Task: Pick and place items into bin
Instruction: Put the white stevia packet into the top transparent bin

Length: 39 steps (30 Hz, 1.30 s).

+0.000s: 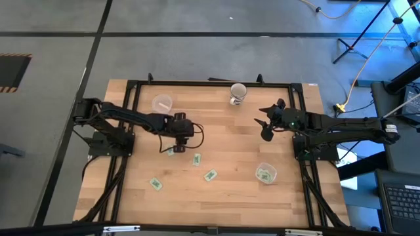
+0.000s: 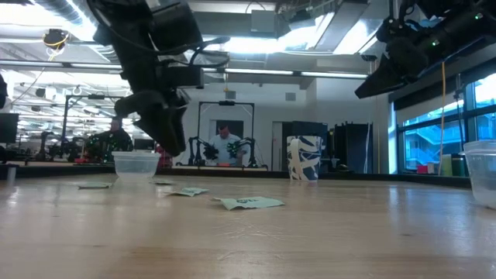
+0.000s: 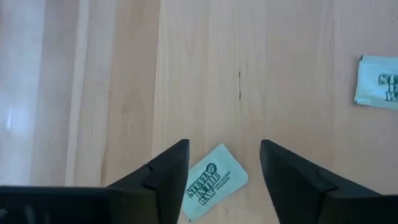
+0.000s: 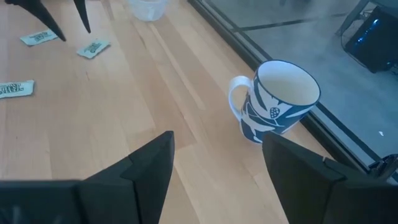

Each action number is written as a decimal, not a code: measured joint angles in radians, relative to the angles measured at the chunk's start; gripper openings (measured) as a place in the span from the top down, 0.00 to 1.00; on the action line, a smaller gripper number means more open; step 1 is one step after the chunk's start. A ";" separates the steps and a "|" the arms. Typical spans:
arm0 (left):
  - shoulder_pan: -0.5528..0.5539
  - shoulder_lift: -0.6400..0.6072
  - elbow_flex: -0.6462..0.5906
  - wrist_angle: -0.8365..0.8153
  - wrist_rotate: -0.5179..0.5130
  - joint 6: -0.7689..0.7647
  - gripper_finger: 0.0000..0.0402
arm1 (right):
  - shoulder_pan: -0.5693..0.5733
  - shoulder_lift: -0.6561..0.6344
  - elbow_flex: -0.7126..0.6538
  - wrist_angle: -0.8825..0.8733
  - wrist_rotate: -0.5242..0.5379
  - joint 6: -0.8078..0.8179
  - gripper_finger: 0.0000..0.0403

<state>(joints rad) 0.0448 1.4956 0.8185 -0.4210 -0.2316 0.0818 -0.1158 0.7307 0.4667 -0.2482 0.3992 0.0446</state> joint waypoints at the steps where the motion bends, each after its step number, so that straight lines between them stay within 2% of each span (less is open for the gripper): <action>1: -0.004 0.000 0.000 0.000 -0.006 -0.007 0.50 | 0.000 0.000 0.000 -0.003 0.000 0.001 0.39; 6: -0.011 0.000 0.001 -0.009 0.019 -0.008 0.41 | 0.000 0.000 0.000 -0.012 0.000 0.038 0.39; 10: -0.008 -0.001 0.002 -0.091 0.064 0.039 0.38 | 0.000 0.000 0.000 -0.011 0.000 0.056 0.39; 15: 0.040 0.011 0.002 -0.132 0.098 0.084 0.39 | 0.000 0.000 0.000 0.004 0.000 0.057 0.39; 19: 0.069 0.026 0.002 -0.108 0.118 0.227 0.40 | 0.000 0.000 0.000 0.008 0.000 0.055 0.39; 23: 0.104 0.055 0.002 -0.106 0.167 0.305 0.40 | 0.000 0.000 0.000 0.006 0.000 0.056 0.39; 28: 0.130 0.105 0.002 -0.068 0.176 0.414 0.40 | 0.000 0.000 0.000 0.006 0.000 0.055 0.39; 34: 0.155 0.166 0.008 -0.074 0.192 0.454 0.40 | 0.000 0.000 0.000 0.004 0.000 0.058 0.39; 39: 0.189 0.189 0.011 -0.086 0.276 0.440 0.42 | 0.000 0.000 0.000 0.005 0.000 0.066 0.39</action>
<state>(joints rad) 0.2336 1.6843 0.8291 -0.5066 0.0445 0.5220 -0.1154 0.7307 0.4664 -0.2436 0.3990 0.1107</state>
